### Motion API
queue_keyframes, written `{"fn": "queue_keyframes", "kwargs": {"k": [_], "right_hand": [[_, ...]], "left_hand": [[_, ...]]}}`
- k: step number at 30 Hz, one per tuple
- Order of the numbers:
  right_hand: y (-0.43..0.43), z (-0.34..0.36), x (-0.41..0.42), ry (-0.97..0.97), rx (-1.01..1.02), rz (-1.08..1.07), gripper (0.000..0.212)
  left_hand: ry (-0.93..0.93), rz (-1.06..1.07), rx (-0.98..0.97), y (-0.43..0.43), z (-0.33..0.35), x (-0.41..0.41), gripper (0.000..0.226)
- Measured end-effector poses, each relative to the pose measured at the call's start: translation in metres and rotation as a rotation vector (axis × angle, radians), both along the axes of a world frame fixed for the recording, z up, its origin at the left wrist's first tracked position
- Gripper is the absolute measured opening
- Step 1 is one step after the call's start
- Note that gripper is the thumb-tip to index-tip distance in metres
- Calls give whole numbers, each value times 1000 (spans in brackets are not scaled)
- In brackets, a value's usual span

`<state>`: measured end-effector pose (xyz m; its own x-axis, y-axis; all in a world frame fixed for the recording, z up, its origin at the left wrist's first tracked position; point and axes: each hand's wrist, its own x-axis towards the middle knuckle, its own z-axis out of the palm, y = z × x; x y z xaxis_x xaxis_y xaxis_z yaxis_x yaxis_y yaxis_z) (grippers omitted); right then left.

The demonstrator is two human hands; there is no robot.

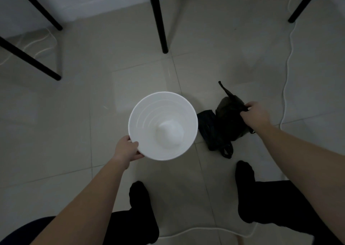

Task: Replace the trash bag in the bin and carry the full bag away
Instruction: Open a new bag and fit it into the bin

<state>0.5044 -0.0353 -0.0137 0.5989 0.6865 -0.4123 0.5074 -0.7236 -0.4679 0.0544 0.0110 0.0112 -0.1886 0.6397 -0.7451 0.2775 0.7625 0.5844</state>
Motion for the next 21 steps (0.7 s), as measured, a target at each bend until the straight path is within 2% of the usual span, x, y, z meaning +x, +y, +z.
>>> {"fn": "queue_keyframes", "kwargs": {"k": [3, 6, 8, 11, 14, 16, 18, 21], "right_hand": [[-6, -4, 7, -6, -10, -41, 28], [-9, -2, 7, -42, -35, -36, 39], [-6, 1, -1, -215, -44, 48, 47], [2, 7, -20, -519, 33, 233, 42], [13, 4, -48, -603, 146, 375, 30], [16, -9, -66, -512, 185, 455, 22], [15, -27, -82, -310, 169, 479, 20], [7, -58, -96, -138, 57, 439, 34]], "left_hand": [[-9, 10, -16, -1, 1, 1, 25], [-36, 8, -17, -3, 3, 4, 26], [-61, 16, -18, -4, 5, 6, 26], [-69, 17, -21, -3, 4, 6, 26], [-76, 23, -20, -1, 3, 5, 24], [-83, 32, -22, -1, 4, 5, 23], [-87, 43, -20, 0, 4, 5, 22], [-93, 72, -19, 0, 3, 2, 20]]}}
